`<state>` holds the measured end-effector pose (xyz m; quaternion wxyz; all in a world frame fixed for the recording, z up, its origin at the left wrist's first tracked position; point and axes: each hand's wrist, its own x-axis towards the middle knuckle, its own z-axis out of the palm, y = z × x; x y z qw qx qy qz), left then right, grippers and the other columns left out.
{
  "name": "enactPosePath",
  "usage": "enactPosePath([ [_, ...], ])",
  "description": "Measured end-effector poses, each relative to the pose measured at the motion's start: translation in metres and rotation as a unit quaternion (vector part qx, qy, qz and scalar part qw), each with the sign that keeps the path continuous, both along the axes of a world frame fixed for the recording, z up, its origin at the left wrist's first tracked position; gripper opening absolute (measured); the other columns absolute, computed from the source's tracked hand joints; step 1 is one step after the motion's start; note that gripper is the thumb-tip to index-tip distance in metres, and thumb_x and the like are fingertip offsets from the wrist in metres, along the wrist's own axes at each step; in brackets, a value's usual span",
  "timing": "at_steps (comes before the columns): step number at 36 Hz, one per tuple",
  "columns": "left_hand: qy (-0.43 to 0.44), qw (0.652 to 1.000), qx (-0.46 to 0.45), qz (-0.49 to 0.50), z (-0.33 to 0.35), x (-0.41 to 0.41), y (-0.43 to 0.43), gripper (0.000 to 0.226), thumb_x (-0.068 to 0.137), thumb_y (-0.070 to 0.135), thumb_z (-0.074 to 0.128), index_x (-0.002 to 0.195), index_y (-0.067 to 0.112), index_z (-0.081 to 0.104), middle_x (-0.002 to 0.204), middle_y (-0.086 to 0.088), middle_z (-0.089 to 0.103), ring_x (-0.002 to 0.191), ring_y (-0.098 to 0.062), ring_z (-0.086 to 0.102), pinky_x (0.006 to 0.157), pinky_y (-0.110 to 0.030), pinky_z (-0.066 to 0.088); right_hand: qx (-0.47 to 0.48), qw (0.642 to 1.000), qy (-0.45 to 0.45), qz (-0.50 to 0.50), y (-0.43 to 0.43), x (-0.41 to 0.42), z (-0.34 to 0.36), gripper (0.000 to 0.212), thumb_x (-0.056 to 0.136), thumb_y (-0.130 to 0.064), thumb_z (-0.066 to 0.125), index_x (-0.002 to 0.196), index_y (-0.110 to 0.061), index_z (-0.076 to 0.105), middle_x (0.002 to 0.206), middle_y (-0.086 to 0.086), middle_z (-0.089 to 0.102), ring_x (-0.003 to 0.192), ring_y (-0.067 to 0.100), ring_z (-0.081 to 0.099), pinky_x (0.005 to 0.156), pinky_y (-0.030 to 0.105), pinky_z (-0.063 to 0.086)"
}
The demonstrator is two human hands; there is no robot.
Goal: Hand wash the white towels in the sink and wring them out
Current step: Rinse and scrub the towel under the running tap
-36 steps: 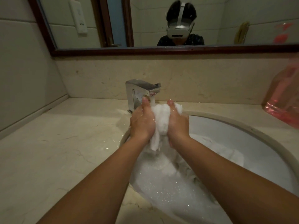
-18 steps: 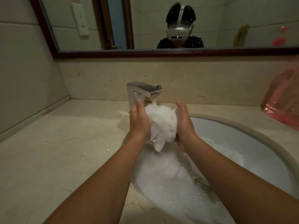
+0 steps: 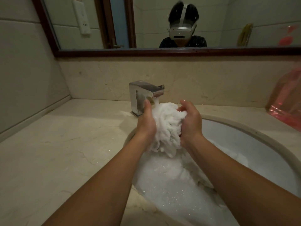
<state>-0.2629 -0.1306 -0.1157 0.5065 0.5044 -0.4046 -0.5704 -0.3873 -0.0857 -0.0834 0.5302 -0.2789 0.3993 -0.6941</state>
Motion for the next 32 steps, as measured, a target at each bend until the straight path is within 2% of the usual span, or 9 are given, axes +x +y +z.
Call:
enactPosePath([
  [4,-0.031,0.995,-0.051,0.074,0.035,0.0,0.035,0.117,0.07,0.103,0.03,0.135,0.015,0.069,0.126,-0.008,0.074,0.118,-0.028,0.069,0.106,-0.048,0.054,0.024,0.999,-0.001,0.047,0.004,0.003,0.0,0.062,0.072,-0.046,0.079,0.118,-0.004,0.072,0.112,0.022,0.076,0.107,0.046,0.074,0.103,0.066,0.055],
  [8,-0.065,0.984,-0.106,0.127,0.041,0.002,0.043,0.075,0.106,0.07,0.024,0.085,0.01,0.065,0.07,-0.001,0.055,0.069,-0.02,0.055,0.066,-0.034,0.043,0.089,0.993,0.041,0.061,0.014,0.011,0.005,0.05,0.1,-0.054,0.056,0.11,-0.009,0.076,0.098,0.016,0.081,0.096,0.036,0.079,0.103,0.055,0.058],
  [12,-0.091,0.976,-0.111,0.165,0.041,0.008,0.042,0.082,0.11,0.063,0.02,0.108,-0.004,0.068,0.059,0.004,0.049,0.057,-0.015,0.048,0.054,-0.032,0.036,0.137,0.982,0.036,0.128,0.021,0.018,0.004,0.083,0.1,-0.078,0.036,0.128,-0.011,0.075,0.11,0.018,0.08,0.104,0.037,0.078,0.102,0.053,0.057],
  [15,-0.081,0.98,-0.123,0.133,0.036,0.008,0.037,0.089,0.102,0.076,0.019,0.127,0.008,0.07,0.107,-0.015,0.074,0.101,-0.029,0.071,0.086,-0.044,0.058,0.126,0.981,0.021,0.149,0.024,0.021,0.007,0.082,0.097,-0.083,0.038,0.139,-0.019,0.067,0.12,0.016,0.079,0.111,0.038,0.076,0.104,0.058,0.056],
  [17,-0.062,0.985,-0.119,0.105,0.035,0.005,0.037,0.103,0.087,0.09,0.021,0.145,0.015,0.061,0.14,-0.012,0.067,0.131,-0.03,0.062,0.112,-0.054,0.049,0.104,0.982,0.03,0.151,0.026,0.021,0.009,0.079,0.097,-0.081,0.043,0.129,-0.016,0.073,0.117,0.017,0.079,0.11,0.038,0.076,0.106,0.058,0.055],
  [21,0.016,0.994,-0.108,0.02,0.039,0.002,0.044,0.087,0.098,0.082,0.029,0.131,0.013,0.07,0.118,-0.014,0.078,0.111,-0.032,0.075,0.103,-0.052,0.058,0.084,0.986,0.027,0.14,0.021,0.016,0.004,0.079,0.089,-0.075,0.065,0.136,-0.011,0.069,0.12,0.02,0.078,0.11,0.039,0.077,0.108,0.056,0.055],
  [25,0.053,0.994,-0.09,-0.042,0.037,-0.004,0.046,0.111,0.076,0.097,0.039,0.124,0.003,0.074,0.116,-0.024,0.076,0.11,-0.04,0.075,0.106,-0.059,0.054,0.09,0.991,0.059,0.076,0.017,0.014,0.003,0.071,0.086,-0.065,0.077,0.134,-0.013,0.067,0.113,0.016,0.08,0.1,0.038,0.08,0.099,0.057,0.06],
  [29,0.064,0.994,-0.082,-0.035,0.039,-0.007,0.05,0.109,0.078,0.089,0.033,0.129,0.0,0.071,0.119,-0.025,0.075,0.112,-0.039,0.074,0.106,-0.055,0.055,0.085,0.988,0.129,0.025,0.012,0.018,0.001,0.076,0.073,-0.082,0.069,0.12,-0.022,0.068,0.116,0.004,0.078,0.104,0.029,0.077,0.099,0.053,0.06],
  [32,0.062,0.995,-0.072,-0.017,0.039,-0.006,0.049,0.102,0.09,0.089,0.028,0.127,0.005,0.073,0.116,-0.022,0.077,0.11,-0.038,0.075,0.102,-0.052,0.057,0.081,0.983,0.159,0.032,0.014,0.024,0.003,0.082,0.077,-0.086,0.062,0.132,-0.026,0.068,0.133,-0.001,0.073,0.121,0.025,0.071,0.108,0.053,0.055],
])
